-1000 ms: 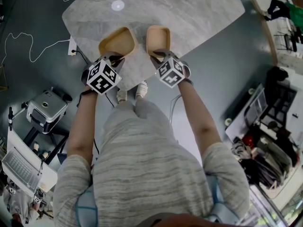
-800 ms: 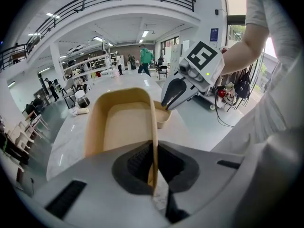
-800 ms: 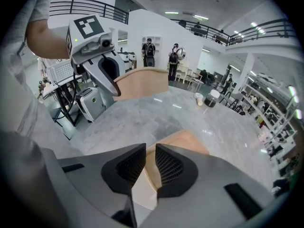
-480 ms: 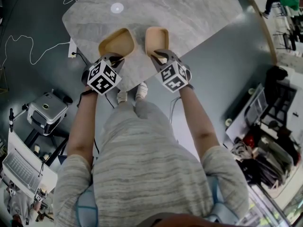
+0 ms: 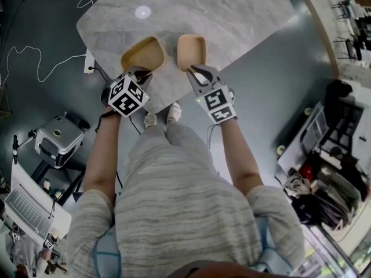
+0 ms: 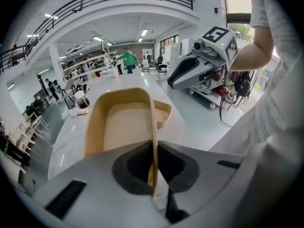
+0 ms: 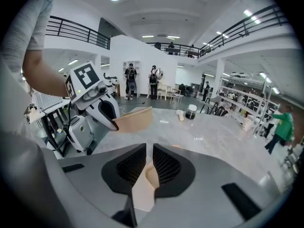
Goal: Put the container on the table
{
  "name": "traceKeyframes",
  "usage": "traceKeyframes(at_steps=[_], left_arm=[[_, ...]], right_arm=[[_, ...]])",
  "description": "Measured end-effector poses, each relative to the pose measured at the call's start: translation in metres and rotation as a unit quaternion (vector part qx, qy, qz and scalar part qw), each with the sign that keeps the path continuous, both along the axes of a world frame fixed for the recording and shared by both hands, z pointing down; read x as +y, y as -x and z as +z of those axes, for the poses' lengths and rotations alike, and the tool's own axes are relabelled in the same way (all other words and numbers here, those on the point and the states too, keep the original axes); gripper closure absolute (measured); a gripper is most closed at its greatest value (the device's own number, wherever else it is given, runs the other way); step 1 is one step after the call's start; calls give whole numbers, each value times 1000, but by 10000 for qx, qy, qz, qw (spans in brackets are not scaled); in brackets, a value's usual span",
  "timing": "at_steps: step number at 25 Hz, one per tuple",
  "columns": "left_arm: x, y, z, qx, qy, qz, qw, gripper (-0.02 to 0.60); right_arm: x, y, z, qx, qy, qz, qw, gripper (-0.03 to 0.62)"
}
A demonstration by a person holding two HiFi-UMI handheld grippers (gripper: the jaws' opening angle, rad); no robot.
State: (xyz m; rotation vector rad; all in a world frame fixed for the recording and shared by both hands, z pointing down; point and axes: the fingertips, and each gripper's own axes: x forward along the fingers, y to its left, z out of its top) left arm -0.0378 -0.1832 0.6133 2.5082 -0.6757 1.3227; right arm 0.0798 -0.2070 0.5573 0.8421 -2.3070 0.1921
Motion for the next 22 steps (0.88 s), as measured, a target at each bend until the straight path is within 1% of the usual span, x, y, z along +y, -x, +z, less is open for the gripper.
traceKeyframes(at_steps=[4,8,11,12,22], left_arm=[[0,-3,2,0,18,22,10000,578],[-1,-4,2,-3,28,26,10000,578],[-1,-3,3,-12,34,23,10000,578],[-1,-3,3,-17,35,23,10000,578],[-2,-3,6,-71,80,-6,9999,578]], right_arm=[[4,-1,-11,-381,-10,218,9990,554],[12,0,-21,-599,73,171,9980,556],[15,0,-27,-748,18,166,9971,559],[15,0,-28,-787,0,176,9967,592],[16,-3,-31,-856,-2,263,9960,592]])
